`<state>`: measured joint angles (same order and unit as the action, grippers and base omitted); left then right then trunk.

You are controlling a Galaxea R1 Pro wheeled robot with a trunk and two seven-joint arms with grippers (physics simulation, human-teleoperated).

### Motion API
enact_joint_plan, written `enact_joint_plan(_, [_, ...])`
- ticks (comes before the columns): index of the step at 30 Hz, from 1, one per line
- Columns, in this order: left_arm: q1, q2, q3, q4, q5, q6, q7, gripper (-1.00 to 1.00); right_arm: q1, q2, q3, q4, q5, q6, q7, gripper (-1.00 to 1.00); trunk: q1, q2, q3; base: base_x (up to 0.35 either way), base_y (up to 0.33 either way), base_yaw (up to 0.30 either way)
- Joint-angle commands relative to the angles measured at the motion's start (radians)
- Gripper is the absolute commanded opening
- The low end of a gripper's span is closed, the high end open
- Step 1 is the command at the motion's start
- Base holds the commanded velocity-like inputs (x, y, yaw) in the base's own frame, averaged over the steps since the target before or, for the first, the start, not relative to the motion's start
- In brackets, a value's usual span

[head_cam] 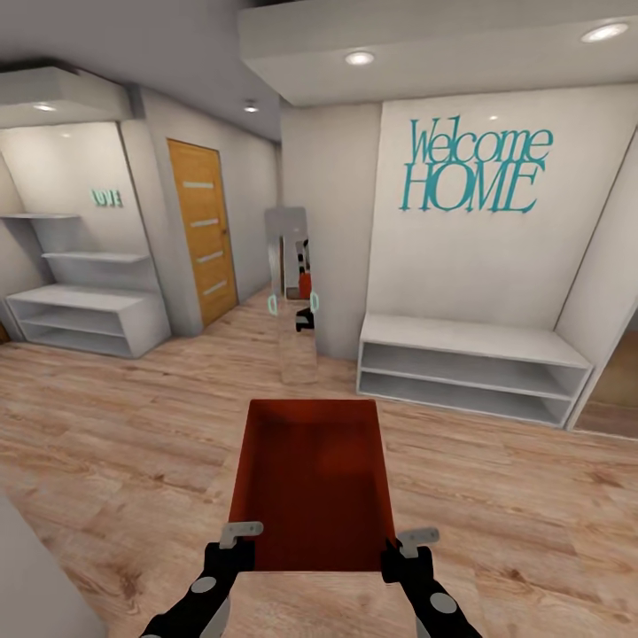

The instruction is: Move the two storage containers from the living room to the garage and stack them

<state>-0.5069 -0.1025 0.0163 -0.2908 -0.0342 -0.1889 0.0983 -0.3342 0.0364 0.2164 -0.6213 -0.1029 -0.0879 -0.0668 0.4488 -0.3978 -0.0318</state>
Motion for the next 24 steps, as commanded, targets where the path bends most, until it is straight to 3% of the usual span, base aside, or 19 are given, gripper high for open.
enact_joint_plan(1, [-0.001,0.029,0.011,0.003,0.0,-0.004,0.044,-1.0,-0.002,-0.001,0.011,-0.003,-0.006,-0.05,0.013,-1.0,0.001,-0.002,-0.002,0.331,0.0,0.0])
enact_joint_plan(24, [-0.001,0.029,0.011,0.003,0.0,-0.004,0.044,-1.0,-0.002,-0.001,0.011,-0.003,-0.007,-0.049,0.013,-1.0,0.001,-0.002,-0.002,0.331,0.0,0.001])
